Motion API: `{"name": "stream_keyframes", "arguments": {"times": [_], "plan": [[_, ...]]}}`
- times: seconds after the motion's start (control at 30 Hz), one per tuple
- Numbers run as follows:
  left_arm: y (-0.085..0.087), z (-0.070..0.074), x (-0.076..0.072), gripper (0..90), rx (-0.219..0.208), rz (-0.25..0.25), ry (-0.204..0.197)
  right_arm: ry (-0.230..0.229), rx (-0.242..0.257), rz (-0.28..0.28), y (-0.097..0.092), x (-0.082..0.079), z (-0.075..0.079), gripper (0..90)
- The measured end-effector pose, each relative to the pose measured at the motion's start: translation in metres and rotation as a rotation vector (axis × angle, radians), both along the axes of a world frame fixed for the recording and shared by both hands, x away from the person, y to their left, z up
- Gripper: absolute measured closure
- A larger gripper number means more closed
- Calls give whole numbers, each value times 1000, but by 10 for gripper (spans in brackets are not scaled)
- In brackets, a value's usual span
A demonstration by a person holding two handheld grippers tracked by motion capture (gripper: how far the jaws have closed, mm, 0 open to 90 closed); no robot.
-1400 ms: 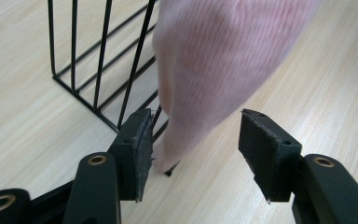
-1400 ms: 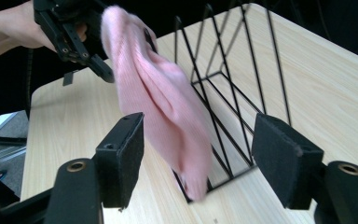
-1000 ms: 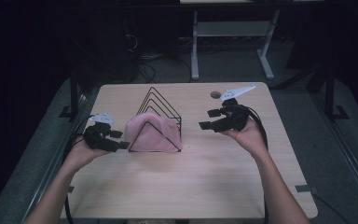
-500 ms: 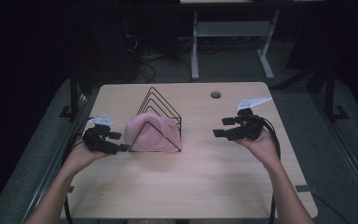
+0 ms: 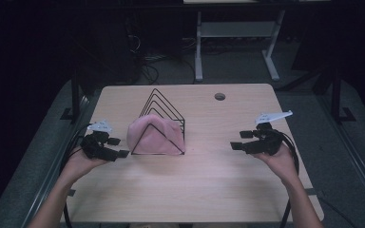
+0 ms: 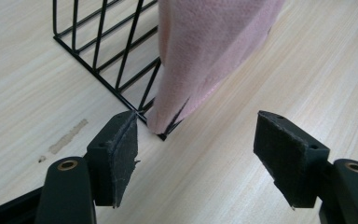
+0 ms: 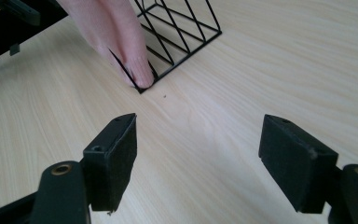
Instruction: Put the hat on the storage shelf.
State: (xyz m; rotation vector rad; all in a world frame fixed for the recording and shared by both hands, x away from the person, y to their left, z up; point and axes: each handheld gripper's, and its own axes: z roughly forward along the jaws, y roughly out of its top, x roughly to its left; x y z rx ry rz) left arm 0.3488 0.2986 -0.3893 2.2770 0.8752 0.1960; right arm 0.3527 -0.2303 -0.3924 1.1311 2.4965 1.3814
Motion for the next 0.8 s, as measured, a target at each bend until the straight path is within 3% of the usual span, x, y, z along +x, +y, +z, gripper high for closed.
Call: {"name": "stream_keyframes", "arguments": {"times": [0.43, 0.57, 0.8], "plan": [[-3, -9, -12, 299, -14, -1, 9, 24, 4, -63, -31, -24, -24, 273], [-4, -9, -15, 299, -35, 5, 8, 28, 10, -81, -41, -34, -31, 273], [-6, -11, -19, 299, -45, -6, 3, 43, 0, -101, -50, -47, -42, 264]]}}
